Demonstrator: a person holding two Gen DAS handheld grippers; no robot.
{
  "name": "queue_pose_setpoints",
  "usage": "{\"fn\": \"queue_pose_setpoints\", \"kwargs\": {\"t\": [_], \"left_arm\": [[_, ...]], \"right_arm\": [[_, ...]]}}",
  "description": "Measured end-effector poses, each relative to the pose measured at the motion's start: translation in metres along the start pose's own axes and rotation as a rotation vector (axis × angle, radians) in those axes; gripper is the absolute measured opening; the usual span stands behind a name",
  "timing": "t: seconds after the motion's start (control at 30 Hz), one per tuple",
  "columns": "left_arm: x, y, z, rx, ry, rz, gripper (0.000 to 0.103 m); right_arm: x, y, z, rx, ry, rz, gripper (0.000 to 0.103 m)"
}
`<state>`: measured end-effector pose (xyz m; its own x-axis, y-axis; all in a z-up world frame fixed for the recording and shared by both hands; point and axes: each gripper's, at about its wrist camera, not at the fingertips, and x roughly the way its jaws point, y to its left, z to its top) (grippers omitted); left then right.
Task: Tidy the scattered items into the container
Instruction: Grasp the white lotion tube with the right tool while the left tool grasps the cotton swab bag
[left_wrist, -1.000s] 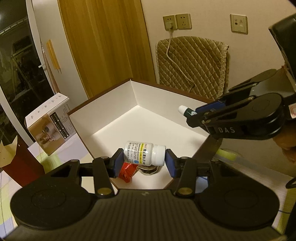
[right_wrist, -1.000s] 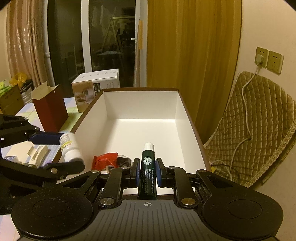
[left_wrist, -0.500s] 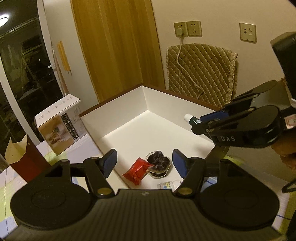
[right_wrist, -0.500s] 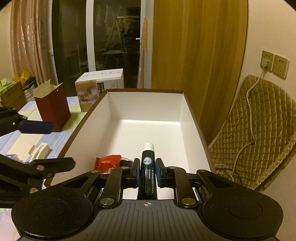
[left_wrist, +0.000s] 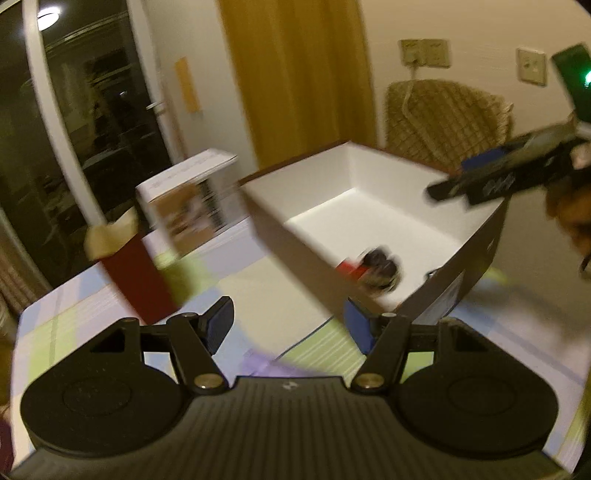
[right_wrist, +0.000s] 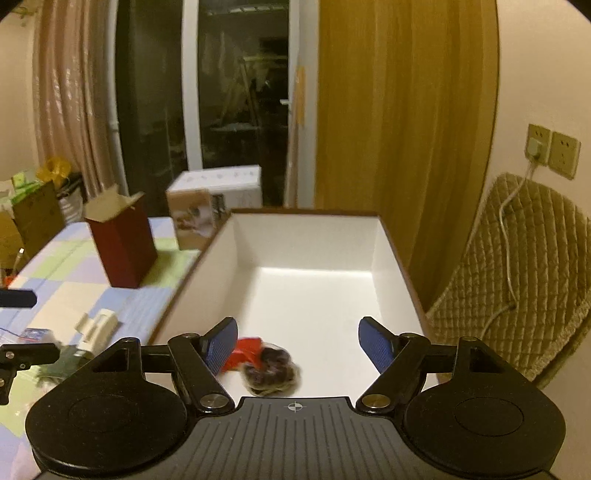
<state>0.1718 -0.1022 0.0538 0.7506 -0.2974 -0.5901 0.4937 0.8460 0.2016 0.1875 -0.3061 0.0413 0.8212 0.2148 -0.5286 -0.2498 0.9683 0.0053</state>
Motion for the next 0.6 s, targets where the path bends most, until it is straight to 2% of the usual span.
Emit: {"fn": "queue_pose_setpoints", "kwargs": {"t": [0.23,0.4,0.6], "left_arm": [[-0.028,0.056,-0.056,-0.105,0.073,0.104,0.062],[-0.042,0.078,-0.091,-0.183,0.106,0.139,0.062],[-0.044,0.088,-0.126,-0.229,0.139,0.139,0.062]], "right_arm": [[-0.03,0.066,-0.006,-0.041,-0.056,0.164,0.079],[-0.023,0.125,-0.034,-0.152,0.023,0.29,0.079],[0.018,0.173,-0.065,-0.227,0.139,0.352,0.078]]}}
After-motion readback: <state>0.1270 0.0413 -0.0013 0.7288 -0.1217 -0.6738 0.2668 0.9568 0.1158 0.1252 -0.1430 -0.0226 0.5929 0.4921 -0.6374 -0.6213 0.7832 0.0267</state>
